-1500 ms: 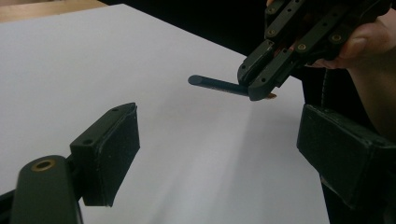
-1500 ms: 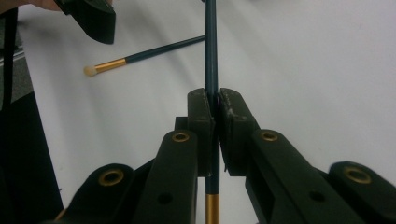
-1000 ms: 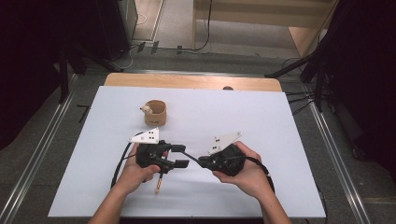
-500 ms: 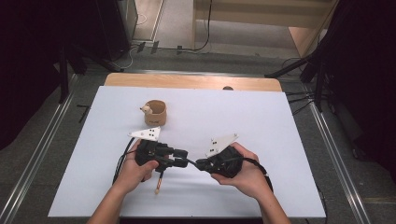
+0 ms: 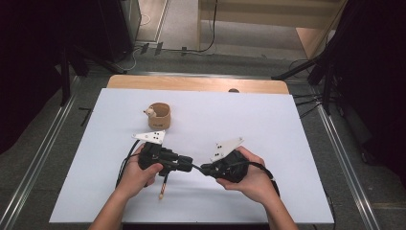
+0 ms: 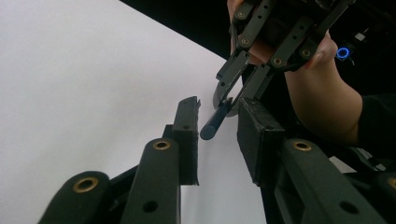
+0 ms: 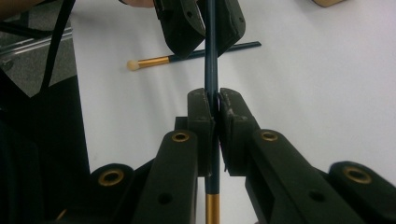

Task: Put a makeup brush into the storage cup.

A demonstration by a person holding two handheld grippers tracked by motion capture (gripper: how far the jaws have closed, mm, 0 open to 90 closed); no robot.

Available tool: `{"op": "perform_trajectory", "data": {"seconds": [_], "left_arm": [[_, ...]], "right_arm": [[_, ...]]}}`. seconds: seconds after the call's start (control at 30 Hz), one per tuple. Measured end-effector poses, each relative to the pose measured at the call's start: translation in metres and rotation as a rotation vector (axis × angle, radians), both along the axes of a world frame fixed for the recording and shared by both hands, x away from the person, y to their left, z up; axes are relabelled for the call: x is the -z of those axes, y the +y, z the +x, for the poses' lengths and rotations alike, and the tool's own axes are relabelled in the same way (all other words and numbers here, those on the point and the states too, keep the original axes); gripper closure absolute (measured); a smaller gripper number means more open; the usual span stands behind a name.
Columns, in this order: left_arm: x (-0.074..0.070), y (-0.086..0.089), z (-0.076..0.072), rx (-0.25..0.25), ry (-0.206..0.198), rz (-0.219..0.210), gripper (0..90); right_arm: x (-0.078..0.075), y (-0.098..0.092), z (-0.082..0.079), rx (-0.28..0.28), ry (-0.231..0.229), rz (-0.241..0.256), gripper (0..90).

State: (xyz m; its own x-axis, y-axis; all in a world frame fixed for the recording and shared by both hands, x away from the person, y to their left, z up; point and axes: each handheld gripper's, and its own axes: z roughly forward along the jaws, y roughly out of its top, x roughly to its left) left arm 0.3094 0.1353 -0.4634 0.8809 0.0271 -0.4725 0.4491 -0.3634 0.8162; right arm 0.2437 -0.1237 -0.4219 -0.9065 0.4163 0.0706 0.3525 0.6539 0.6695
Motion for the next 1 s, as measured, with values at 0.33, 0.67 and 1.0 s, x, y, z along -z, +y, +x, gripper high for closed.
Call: {"op": "perform_trajectory", "data": {"seconds": [0.33, 0.67, 1.0], "left_arm": [[0.0012, -0.0005, 0.0006, 0.015, 0.018, -0.006, 74.0], [0.0023, -0.0002, 0.0013, 0.017, 0.016, 0.002, 81.2], [-0.0033, -0.0013, -0.0023, 0.025, -0.018, -0.022, 86.5]], "right_arm": [[0.0013, 0.0007, 0.0002, -0.013, 0.004, -0.004, 85.5], [0.0032, 0.0010, 0.0009, -0.025, 0.002, -0.004, 85.5], [0.0040, 0.0010, -0.0003, -0.038, 0.003, -0.005, 84.8]]}}
